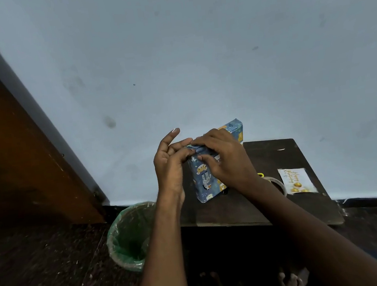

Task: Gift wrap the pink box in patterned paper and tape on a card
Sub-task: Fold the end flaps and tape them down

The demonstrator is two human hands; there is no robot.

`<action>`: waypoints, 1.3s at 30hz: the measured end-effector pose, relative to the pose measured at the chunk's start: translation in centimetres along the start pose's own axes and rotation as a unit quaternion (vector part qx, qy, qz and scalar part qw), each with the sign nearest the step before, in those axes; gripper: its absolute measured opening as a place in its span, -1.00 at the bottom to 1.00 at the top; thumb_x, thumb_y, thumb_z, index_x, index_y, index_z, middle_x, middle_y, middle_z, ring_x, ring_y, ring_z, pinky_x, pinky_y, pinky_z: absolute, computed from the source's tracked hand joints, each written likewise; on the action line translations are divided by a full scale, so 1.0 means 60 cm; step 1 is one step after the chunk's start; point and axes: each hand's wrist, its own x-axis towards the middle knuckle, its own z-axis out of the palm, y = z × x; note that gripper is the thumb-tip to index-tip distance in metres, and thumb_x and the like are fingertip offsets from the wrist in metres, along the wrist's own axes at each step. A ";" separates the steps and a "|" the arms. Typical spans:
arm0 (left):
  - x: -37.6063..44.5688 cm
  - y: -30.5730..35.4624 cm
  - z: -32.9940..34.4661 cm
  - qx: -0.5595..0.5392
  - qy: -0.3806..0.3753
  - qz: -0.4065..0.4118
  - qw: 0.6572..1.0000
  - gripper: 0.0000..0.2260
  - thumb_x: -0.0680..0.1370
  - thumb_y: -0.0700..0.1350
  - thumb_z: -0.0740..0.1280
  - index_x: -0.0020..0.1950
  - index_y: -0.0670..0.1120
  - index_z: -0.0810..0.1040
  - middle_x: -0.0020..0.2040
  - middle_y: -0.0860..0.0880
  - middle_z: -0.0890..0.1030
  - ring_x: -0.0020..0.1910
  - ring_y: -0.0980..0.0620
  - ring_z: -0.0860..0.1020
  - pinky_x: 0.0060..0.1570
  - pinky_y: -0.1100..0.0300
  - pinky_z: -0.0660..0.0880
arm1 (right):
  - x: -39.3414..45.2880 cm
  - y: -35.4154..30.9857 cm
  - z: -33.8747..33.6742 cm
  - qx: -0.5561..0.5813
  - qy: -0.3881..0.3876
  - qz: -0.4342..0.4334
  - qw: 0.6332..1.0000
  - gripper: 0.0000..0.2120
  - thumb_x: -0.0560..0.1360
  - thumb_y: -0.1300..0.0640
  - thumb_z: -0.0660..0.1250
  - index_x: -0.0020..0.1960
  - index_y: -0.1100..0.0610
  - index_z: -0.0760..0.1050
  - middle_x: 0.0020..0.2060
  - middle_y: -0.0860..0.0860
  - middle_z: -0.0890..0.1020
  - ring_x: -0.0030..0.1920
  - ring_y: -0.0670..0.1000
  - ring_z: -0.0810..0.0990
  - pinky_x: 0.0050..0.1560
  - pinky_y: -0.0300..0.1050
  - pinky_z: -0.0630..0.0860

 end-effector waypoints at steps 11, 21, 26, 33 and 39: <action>-0.009 -0.018 -0.009 0.094 -0.014 0.085 0.992 -0.69 0.53 -0.44 0.40 0.13 -0.09 0.68 -0.05 -0.13 0.68 -0.09 -0.11 0.58 0.01 0.04 0.58 | -0.005 0.000 0.003 -0.017 0.036 -0.034 0.999 -0.73 0.45 0.39 0.43 0.12 0.21 0.70 -0.01 0.09 0.63 0.02 0.10 0.57 0.00 -0.07 0.52; -0.005 -0.005 -0.039 0.202 -0.043 0.159 0.966 -0.81 0.48 -0.35 0.57 0.05 -0.16 0.76 0.19 -0.03 0.71 0.02 0.07 0.69 -0.06 0.29 0.56 | -0.006 -0.004 -0.007 -0.034 0.053 -0.010 0.998 -0.77 0.47 0.33 0.47 0.08 0.12 0.70 -0.09 -0.01 0.65 -0.04 0.04 0.62 -0.16 -0.05 0.55; -0.003 -0.005 -0.043 0.232 -0.051 0.172 0.956 -0.83 0.48 -0.25 0.59 0.06 -0.11 0.78 0.21 0.02 0.70 0.12 0.00 0.70 -0.07 0.21 0.59 | -0.008 -0.006 -0.010 -0.044 0.054 -0.019 0.997 -0.81 0.47 0.32 0.46 0.06 0.14 0.68 -0.07 -0.01 0.67 -0.01 0.04 0.64 -0.06 -0.13 0.54; -0.001 -0.003 -0.046 0.269 -0.064 0.195 0.941 -0.79 0.49 -0.28 0.59 0.10 -0.10 0.78 0.26 0.04 0.69 0.11 0.05 0.70 -0.10 0.23 0.59 | -0.012 -0.009 -0.011 -0.060 0.048 -0.013 0.997 -0.82 0.47 0.31 0.47 0.04 0.15 0.62 -0.05 -0.02 0.67 -0.03 0.03 0.60 -0.03 -0.22 0.44; -0.001 -0.001 -0.046 0.279 -0.062 0.200 0.937 -0.76 0.47 -0.29 0.60 0.10 -0.08 0.77 0.26 0.04 0.69 -0.03 0.12 0.69 -0.13 0.21 0.58 | -0.013 -0.009 -0.011 -0.066 0.050 -0.017 0.996 -0.81 0.47 0.32 0.48 0.05 0.15 0.63 -0.05 0.00 0.67 -0.01 0.05 0.61 0.00 -0.23 0.42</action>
